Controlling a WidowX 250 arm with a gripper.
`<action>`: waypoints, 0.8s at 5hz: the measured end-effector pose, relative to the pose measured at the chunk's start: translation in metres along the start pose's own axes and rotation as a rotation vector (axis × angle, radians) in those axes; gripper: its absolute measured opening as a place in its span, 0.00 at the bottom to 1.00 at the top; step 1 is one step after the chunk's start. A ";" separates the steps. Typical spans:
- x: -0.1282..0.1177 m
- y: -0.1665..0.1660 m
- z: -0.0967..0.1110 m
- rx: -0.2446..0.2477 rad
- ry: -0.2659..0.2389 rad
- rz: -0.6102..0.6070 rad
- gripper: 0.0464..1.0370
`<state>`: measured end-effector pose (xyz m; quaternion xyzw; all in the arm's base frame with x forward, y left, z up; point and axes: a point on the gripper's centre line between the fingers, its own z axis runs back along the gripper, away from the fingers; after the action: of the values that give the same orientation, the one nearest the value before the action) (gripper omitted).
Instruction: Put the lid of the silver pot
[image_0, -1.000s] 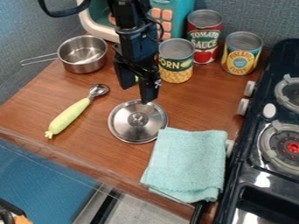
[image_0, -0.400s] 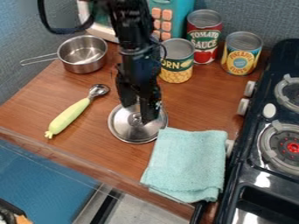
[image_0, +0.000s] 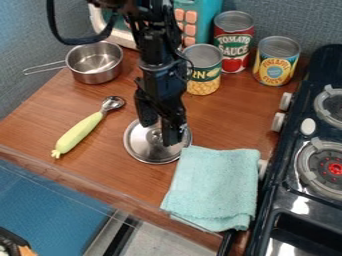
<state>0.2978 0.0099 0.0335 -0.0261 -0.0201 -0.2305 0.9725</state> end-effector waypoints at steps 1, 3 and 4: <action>0.002 0.003 -0.003 0.022 -0.007 0.001 0.96; 0.004 0.007 -0.008 0.035 0.003 -0.005 0.96; 0.002 0.007 -0.015 0.028 0.018 -0.004 0.96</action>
<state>0.3035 0.0141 0.0188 -0.0105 -0.0146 -0.2321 0.9725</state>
